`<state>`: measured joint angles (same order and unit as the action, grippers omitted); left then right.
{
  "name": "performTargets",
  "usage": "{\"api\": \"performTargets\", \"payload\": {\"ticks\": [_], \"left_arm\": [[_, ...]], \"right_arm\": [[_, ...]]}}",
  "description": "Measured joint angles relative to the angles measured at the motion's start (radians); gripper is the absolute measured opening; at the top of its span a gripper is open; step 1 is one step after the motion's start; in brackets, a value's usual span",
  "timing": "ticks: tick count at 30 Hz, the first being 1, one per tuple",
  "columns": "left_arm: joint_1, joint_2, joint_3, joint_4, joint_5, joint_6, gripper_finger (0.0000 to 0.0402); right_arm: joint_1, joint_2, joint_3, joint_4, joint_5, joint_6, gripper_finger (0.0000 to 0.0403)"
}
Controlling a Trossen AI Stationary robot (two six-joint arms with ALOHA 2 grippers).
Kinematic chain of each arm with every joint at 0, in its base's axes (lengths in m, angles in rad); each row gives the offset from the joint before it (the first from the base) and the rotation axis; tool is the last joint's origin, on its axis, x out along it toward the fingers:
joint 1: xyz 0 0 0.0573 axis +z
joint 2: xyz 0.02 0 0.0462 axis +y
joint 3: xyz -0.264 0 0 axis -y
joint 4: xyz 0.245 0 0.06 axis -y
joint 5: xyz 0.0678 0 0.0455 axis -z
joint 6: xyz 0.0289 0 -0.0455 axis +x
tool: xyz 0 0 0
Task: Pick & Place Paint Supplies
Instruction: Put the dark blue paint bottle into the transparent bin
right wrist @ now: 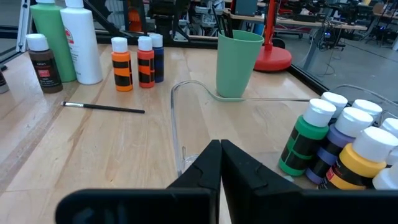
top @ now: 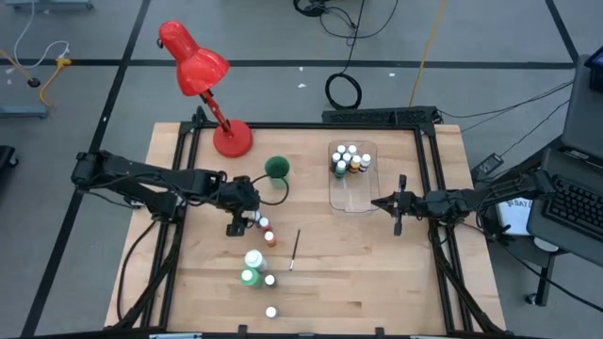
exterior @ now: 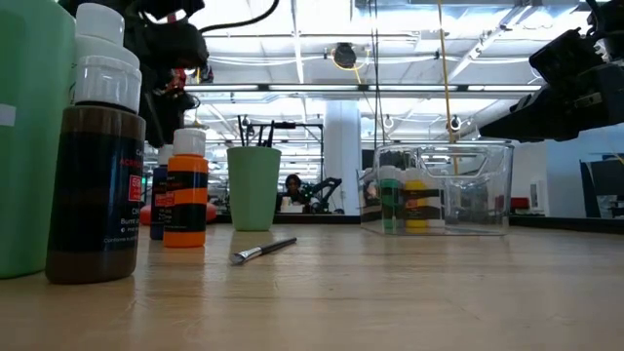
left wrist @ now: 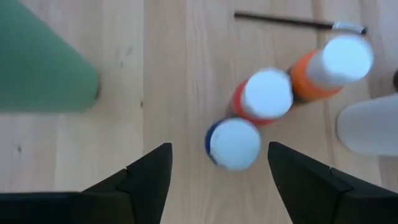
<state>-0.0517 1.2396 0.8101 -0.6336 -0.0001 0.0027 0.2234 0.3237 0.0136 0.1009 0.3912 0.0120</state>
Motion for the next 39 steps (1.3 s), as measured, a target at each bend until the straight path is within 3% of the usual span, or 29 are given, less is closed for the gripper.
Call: {"api": "performTargets", "payload": {"ticks": [30,34,39], "left_arm": [[0.0,0.021,-0.023,0.056,0.001,0.027,0.0264],[0.0,0.031,-0.023,0.049,0.002,0.026,0.0233],[0.006,0.03,-0.023,0.047,0.01,0.022,0.0152]], "right_arm": [[0.0,0.0,0.0,-0.001,0.0,0.0,0.0004],[0.0,0.0,0.0,-0.001,0.0,0.0,0.0004],[0.0,0.0,0.0,-0.001,0.0,0.0,0.0004]]}}
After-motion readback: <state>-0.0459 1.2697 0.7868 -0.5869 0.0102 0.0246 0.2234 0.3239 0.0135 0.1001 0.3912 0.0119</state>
